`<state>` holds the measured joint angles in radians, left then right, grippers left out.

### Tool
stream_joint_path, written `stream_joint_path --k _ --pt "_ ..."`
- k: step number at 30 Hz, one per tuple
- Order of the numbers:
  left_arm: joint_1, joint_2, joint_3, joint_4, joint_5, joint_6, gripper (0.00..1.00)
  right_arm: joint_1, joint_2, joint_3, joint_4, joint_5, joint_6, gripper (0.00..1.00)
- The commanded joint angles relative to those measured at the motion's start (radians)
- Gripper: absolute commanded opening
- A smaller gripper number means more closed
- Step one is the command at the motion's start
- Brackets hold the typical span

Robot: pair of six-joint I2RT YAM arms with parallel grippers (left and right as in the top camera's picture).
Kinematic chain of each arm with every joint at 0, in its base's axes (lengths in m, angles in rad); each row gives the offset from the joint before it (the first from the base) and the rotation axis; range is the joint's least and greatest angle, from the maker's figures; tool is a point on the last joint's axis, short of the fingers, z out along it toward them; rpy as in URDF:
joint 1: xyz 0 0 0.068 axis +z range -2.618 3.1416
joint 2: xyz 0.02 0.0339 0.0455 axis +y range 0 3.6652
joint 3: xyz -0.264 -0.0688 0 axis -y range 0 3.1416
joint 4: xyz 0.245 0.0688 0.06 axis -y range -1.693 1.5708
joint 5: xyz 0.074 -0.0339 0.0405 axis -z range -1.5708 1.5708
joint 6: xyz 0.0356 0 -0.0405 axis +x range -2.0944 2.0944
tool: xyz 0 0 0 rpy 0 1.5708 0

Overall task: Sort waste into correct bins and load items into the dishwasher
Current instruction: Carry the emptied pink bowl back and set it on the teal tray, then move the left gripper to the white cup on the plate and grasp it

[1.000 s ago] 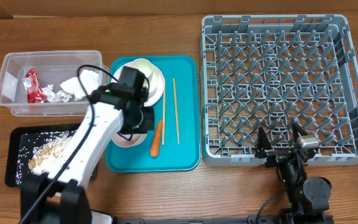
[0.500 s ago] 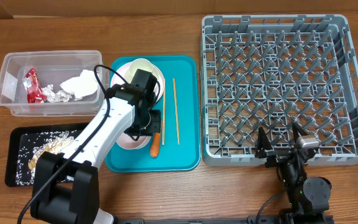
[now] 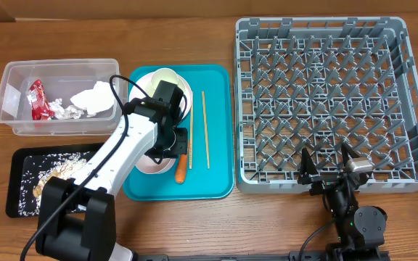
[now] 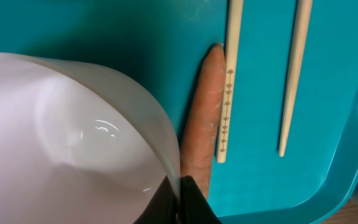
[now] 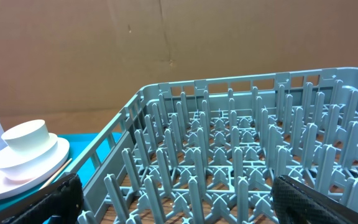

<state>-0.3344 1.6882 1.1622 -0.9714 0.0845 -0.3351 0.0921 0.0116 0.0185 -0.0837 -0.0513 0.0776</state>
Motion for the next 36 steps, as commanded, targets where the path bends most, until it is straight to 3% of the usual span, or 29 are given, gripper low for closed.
stream_joint_path --k 1,8,19,28,29,32,36 --pt "-0.008 0.008 0.016 0.001 -0.013 -0.01 0.06 -0.004 -0.009 -0.01 0.003 0.005 0.002 1.0" --pt "-0.008 0.008 -0.026 0.009 -0.013 -0.01 0.08 -0.004 -0.009 -0.01 0.003 0.005 0.002 1.0" --pt "-0.008 0.006 -0.036 0.015 -0.014 -0.009 0.04 -0.004 -0.009 -0.01 0.003 0.005 0.002 1.0" --pt "-0.006 -0.018 0.22 -0.171 -0.092 -0.002 0.04 -0.004 -0.009 -0.01 0.003 0.005 0.002 1.0" --pt "-0.006 -0.018 0.254 -0.183 -0.095 -0.002 0.06 -0.004 -0.009 -0.01 0.003 0.005 0.002 1.0" --pt "-0.006 -0.018 0.352 -0.17 -0.096 -0.001 0.24 -0.004 -0.009 -0.01 0.003 0.005 0.002 1.0" --pt "-0.005 -0.016 0.369 -0.073 -0.124 -0.002 0.28 -0.004 -0.009 -0.01 0.003 0.005 0.002 1.0"
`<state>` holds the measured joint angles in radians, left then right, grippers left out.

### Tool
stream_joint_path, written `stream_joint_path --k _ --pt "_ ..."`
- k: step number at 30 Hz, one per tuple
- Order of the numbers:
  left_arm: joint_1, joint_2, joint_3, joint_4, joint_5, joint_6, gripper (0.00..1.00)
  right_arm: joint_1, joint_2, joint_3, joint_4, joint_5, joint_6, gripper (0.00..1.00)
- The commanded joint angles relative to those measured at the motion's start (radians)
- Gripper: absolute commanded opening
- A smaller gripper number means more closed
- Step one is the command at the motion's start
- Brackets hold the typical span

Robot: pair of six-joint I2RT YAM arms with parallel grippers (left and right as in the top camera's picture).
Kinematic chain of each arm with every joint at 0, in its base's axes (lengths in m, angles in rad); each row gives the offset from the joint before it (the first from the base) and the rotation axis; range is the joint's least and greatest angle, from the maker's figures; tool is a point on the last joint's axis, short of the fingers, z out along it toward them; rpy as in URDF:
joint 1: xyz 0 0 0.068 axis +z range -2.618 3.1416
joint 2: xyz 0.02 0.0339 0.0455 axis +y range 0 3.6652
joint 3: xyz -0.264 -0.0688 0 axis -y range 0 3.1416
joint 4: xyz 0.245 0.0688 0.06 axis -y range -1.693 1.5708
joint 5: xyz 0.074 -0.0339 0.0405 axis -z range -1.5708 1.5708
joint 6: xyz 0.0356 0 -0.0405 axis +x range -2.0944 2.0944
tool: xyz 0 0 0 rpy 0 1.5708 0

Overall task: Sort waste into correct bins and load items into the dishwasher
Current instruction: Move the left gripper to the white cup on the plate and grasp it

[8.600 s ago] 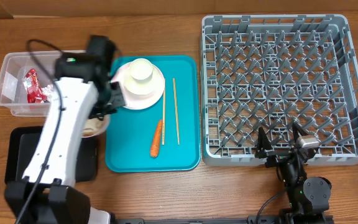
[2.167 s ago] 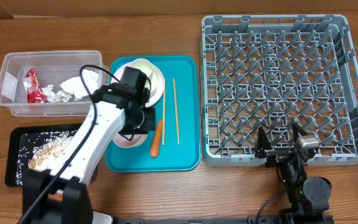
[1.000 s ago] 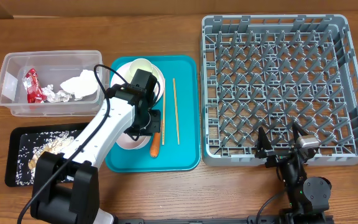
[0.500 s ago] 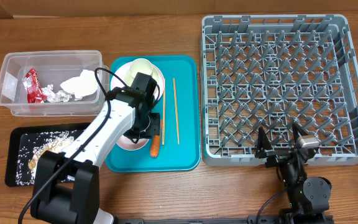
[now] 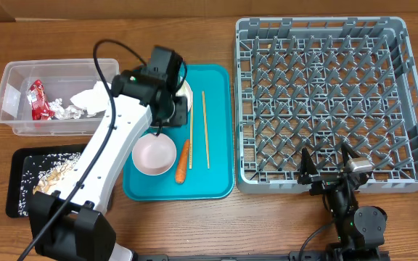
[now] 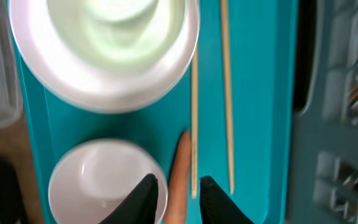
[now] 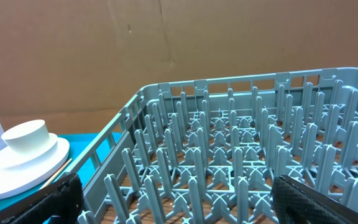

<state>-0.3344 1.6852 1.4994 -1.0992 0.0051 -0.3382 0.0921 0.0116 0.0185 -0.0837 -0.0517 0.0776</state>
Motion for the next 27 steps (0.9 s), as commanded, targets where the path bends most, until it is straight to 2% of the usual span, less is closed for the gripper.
stream_joint_path --k 1,7,16,27 --pt "-0.005 -0.011 0.031 0.078 -0.056 0.001 0.3 -0.004 -0.009 -0.01 0.003 0.005 0.002 1.0" --pt "-0.005 0.006 0.028 0.232 -0.069 0.002 0.37 -0.004 -0.009 -0.01 0.003 0.005 0.002 1.0" --pt "-0.005 0.112 0.028 0.399 -0.172 0.003 0.37 -0.004 -0.009 -0.01 0.003 0.005 0.002 1.0" --pt "-0.004 0.274 0.028 0.533 -0.226 0.089 0.41 -0.004 -0.009 -0.01 0.003 0.005 0.002 1.0"
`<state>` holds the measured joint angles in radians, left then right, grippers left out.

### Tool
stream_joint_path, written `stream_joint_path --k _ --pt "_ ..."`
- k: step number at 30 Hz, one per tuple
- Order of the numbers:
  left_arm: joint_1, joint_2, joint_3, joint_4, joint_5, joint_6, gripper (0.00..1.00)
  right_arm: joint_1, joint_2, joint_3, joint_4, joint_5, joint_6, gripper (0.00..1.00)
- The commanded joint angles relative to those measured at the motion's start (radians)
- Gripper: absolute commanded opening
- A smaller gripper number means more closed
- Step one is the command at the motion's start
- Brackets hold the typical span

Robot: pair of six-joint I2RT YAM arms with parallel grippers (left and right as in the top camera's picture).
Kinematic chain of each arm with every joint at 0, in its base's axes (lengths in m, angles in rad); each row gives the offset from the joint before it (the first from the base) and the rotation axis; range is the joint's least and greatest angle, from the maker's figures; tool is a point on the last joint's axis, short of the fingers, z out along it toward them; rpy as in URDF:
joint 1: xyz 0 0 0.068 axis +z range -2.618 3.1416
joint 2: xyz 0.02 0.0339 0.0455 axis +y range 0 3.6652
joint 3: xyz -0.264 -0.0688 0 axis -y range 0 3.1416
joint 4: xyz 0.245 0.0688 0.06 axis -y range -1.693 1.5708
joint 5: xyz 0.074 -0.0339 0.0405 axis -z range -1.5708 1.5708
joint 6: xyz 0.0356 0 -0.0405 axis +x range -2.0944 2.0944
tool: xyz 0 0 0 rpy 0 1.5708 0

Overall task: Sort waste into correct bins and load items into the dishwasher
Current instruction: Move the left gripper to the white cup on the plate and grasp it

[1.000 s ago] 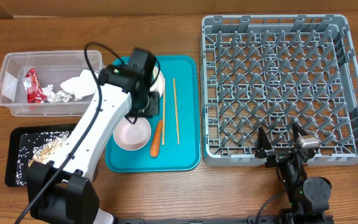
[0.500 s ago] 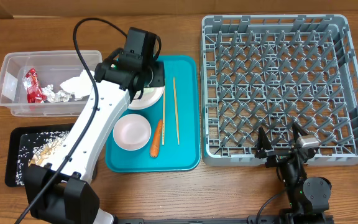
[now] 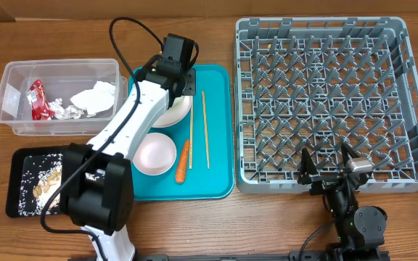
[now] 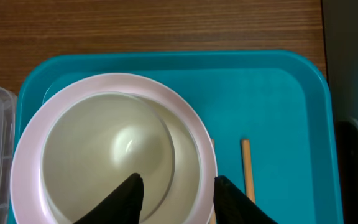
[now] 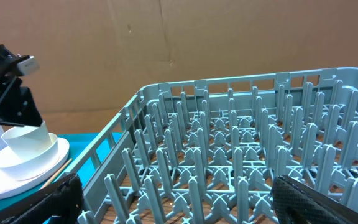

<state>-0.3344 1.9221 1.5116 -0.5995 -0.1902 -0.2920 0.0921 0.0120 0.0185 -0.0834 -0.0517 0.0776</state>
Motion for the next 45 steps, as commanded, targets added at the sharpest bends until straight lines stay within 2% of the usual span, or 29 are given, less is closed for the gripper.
stream_joint_path --k 1,5,13,15,20,26,34,45 --pt "-0.003 0.047 0.016 0.042 -0.031 0.046 0.41 -0.004 -0.009 -0.01 0.003 0.005 0.002 1.0" --pt "0.003 0.075 0.016 0.058 -0.03 0.049 0.44 -0.004 -0.009 -0.01 0.003 0.005 0.002 1.0" --pt "0.009 0.085 0.016 0.055 -0.031 0.054 0.42 -0.004 -0.009 -0.01 0.003 0.005 0.002 1.0" --pt "0.009 0.085 0.016 0.055 -0.051 0.06 0.35 -0.004 -0.009 -0.01 0.003 0.005 0.002 1.0" --pt "0.009 0.084 0.017 0.054 -0.106 0.061 0.31 -0.004 -0.009 -0.01 0.003 0.005 0.002 1.0" --pt "0.008 0.085 0.017 0.035 -0.105 0.06 0.26 -0.004 -0.009 -0.01 0.003 0.005 0.002 1.0" --pt "0.009 0.085 0.017 0.024 -0.105 0.06 0.12 -0.004 -0.009 -0.01 0.003 0.005 0.002 1.0" --pt "0.009 0.085 0.017 0.025 -0.105 0.06 0.05 -0.004 -0.009 -0.01 0.003 0.005 0.002 1.0"
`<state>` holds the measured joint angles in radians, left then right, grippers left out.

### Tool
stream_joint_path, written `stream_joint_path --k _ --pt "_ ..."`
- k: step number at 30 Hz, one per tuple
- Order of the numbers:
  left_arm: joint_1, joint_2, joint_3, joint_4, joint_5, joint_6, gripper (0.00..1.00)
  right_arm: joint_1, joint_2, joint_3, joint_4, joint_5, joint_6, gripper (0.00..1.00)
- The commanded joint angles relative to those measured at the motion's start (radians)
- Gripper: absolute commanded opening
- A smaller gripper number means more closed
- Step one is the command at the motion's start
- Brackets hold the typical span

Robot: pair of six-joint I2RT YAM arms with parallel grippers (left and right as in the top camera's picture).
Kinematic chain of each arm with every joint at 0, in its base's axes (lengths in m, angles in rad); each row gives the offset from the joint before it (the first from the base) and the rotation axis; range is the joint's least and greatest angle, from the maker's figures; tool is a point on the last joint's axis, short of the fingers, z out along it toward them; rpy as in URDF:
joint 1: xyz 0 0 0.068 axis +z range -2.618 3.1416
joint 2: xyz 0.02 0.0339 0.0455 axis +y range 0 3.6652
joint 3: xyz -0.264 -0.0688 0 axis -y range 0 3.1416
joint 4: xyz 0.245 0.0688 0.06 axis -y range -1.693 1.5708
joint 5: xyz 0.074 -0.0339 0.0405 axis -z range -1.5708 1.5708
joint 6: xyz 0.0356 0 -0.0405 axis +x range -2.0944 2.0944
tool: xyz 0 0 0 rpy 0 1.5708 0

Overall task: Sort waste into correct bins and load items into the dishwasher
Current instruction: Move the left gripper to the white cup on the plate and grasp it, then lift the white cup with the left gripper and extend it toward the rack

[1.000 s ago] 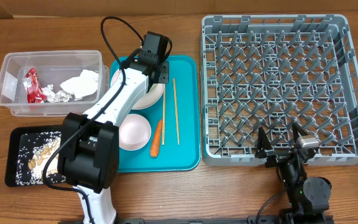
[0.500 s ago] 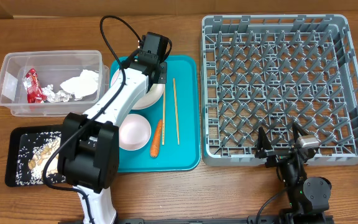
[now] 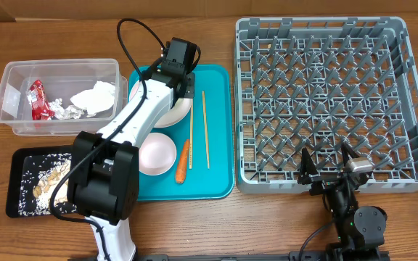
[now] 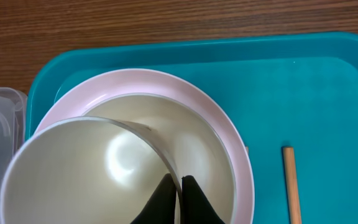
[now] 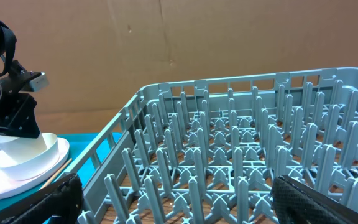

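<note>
My left gripper (image 4: 179, 194) is shut on the rim of a cream cup (image 4: 86, 168), one finger inside and one outside. The cup sits tilted over a pale pink plate (image 4: 232, 152) at the far end of the teal tray (image 3: 216, 181). Nearer on the tray lie a small pink bowl (image 3: 156, 154), a carrot (image 3: 182, 161) and two chopsticks (image 3: 205, 129). The grey dish rack (image 3: 325, 94) fills the right side. My right gripper (image 3: 330, 168) rests open at the rack's front edge, holding nothing.
A clear bin (image 3: 9, 72) with wrappers and crumpled paper stands left of the tray. In front of it lies a black tray (image 3: 13, 156) with food scraps. The left arm stretches across the tray's left side.
My left gripper was open astride the cup's rim on the plate. Now it is shut on that rim and the cup leans. The right arm has not moved.
My left gripper was shut on the pink bowl's rim beside the carrot. Then it hung open above the tray, the bowl left standing there. Later it was open over the cup on the plate, and now it grips the cup's rim.
</note>
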<state>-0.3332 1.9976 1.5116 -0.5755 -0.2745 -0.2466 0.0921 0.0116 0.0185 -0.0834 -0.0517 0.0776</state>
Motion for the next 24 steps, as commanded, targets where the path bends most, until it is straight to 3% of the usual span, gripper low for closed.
stream_joint_path --k 1,13,24 --pt "0.008 0.009 0.017 0.0 -0.021 0.015 0.04 -0.004 -0.009 -0.01 0.003 0.005 0.002 1.0" --pt "0.008 -0.016 0.05 -0.014 -0.088 0.014 0.04 -0.004 -0.009 -0.01 0.003 0.005 0.002 1.0" --pt "0.008 -0.245 0.106 -0.166 -0.067 0.015 0.04 -0.004 -0.009 -0.01 0.003 0.005 0.002 1.0"
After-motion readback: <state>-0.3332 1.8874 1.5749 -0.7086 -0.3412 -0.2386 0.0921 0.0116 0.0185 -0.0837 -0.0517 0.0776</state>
